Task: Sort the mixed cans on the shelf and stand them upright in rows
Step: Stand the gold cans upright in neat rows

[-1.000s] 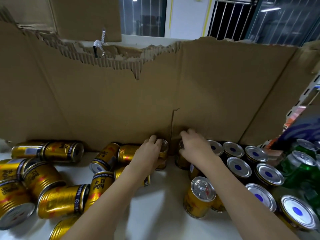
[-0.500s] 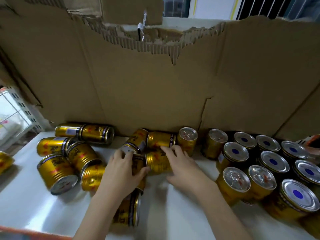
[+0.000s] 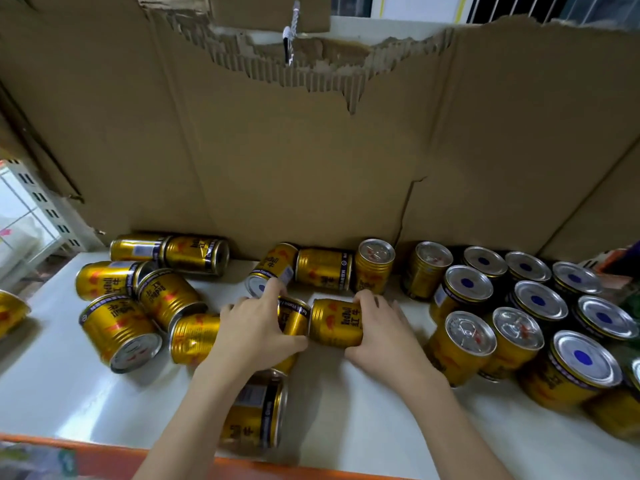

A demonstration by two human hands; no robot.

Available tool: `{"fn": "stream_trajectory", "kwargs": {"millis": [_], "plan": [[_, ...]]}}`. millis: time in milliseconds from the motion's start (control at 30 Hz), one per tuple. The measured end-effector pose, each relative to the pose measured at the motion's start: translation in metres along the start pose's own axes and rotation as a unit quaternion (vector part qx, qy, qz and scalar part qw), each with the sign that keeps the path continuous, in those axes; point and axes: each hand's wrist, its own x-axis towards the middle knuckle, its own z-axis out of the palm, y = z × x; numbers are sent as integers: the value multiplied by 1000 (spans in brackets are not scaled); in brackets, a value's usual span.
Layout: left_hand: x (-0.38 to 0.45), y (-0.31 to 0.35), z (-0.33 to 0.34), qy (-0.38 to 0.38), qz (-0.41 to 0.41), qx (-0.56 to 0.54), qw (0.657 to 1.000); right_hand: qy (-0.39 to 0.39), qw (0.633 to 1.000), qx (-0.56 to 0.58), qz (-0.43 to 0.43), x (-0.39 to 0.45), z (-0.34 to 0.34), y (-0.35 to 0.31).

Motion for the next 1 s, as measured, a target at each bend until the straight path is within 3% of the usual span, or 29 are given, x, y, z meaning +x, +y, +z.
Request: {"fn": "stream_trajectory", "kwargs": {"millis": [200, 333, 467, 567, 733, 1000], "plan": [[0, 29, -1, 71, 58, -89, 992, 52, 995, 80, 13, -22, -39, 10], [8, 64, 12, 40, 74, -159, 984, 82, 996, 5, 31, -18, -54, 22], [17, 96, 33, 7, 99, -139, 985, 77, 989, -114, 60, -9, -60, 40], [25, 107, 37, -18, 119, -119, 986, 48, 986, -138, 79, -5, -60, 44], [31, 89, 19, -37, 118, -31, 992, 73, 988, -126, 60, -1, -66, 36], [49, 10, -9, 41, 53, 14, 998, 109, 988, -89, -59, 33, -51, -19]]}}
